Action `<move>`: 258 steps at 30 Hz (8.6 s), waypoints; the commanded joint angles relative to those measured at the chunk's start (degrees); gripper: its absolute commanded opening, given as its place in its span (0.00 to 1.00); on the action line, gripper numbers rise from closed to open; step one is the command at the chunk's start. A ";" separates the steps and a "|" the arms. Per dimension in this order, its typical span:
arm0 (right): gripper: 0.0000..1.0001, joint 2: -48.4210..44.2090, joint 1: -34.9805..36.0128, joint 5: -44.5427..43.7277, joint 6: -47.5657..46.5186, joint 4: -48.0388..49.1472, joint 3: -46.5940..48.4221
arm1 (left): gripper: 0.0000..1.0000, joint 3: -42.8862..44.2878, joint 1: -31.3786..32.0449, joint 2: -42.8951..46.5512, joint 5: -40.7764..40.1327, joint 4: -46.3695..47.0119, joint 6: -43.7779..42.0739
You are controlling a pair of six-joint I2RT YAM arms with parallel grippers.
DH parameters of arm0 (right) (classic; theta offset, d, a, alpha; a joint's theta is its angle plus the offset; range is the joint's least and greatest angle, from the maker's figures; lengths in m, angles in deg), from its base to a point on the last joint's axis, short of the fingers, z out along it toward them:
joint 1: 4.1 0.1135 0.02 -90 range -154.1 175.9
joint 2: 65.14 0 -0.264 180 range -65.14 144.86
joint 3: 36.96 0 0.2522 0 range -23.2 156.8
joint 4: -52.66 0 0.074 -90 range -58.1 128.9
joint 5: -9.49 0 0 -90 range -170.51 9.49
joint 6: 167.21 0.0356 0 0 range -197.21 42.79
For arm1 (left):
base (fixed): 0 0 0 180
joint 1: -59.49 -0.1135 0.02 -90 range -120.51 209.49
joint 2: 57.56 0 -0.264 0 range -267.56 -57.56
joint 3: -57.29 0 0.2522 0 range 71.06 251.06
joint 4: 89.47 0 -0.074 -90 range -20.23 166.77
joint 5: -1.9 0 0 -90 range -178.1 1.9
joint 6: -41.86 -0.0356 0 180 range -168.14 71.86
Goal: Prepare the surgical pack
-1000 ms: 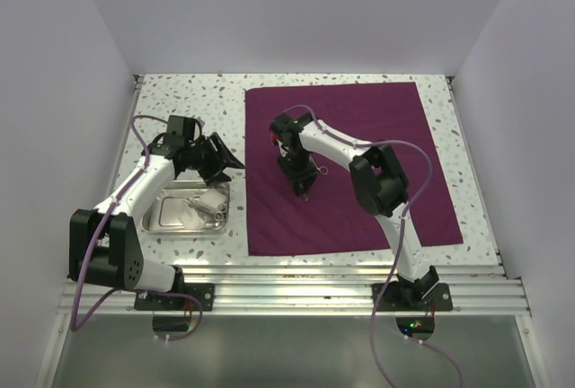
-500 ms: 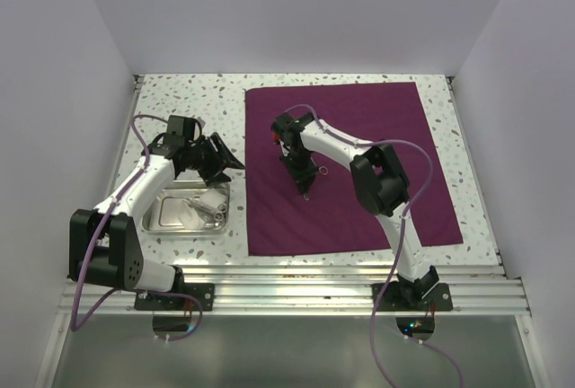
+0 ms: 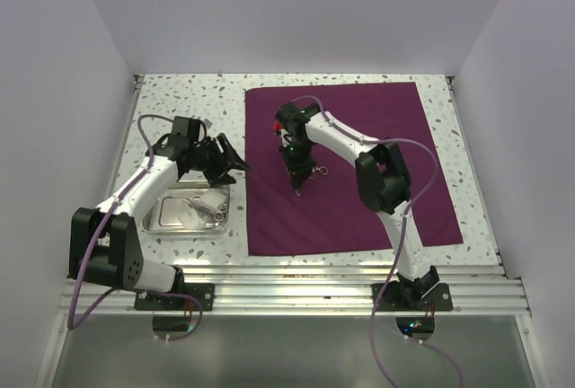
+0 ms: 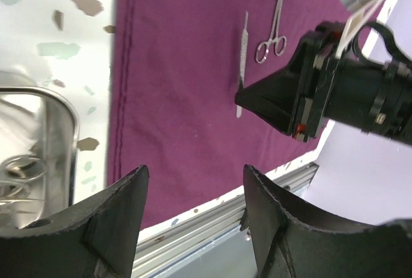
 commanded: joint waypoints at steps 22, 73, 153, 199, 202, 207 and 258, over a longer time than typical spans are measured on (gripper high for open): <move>0.00 -13.96 -3.92 29.43 19.67 20.65 -12.18 | 0.45 2.81 8.42 -3.25 1.27 7.78 4.41; 0.69 -6.76 -6.55 5.56 8.69 3.86 4.76 | 0.00 -5.27 -9.43 9.83 -15.85 -5.13 8.01; 0.00 -6.41 -0.85 15.72 14.31 9.22 15.14 | 0.58 -0.44 5.16 -2.64 6.90 19.20 2.21; 0.00 -7.46 2.41 11.94 13.87 10.63 10.92 | 0.56 -3.70 6.39 0.63 3.46 20.35 7.05; 0.00 -7.73 2.50 11.86 14.04 10.72 11.09 | 0.53 -3.34 7.09 -1.13 4.61 21.23 8.02; 0.00 -7.99 2.58 11.94 14.66 11.07 11.09 | 0.49 -2.38 8.50 -3.34 5.32 21.23 8.46; 0.68 1.67 11.63 18.55 24.32 14.50 9.07 | 0.74 -2.04 -15.23 11.61 -34.29 -19.44 -5.32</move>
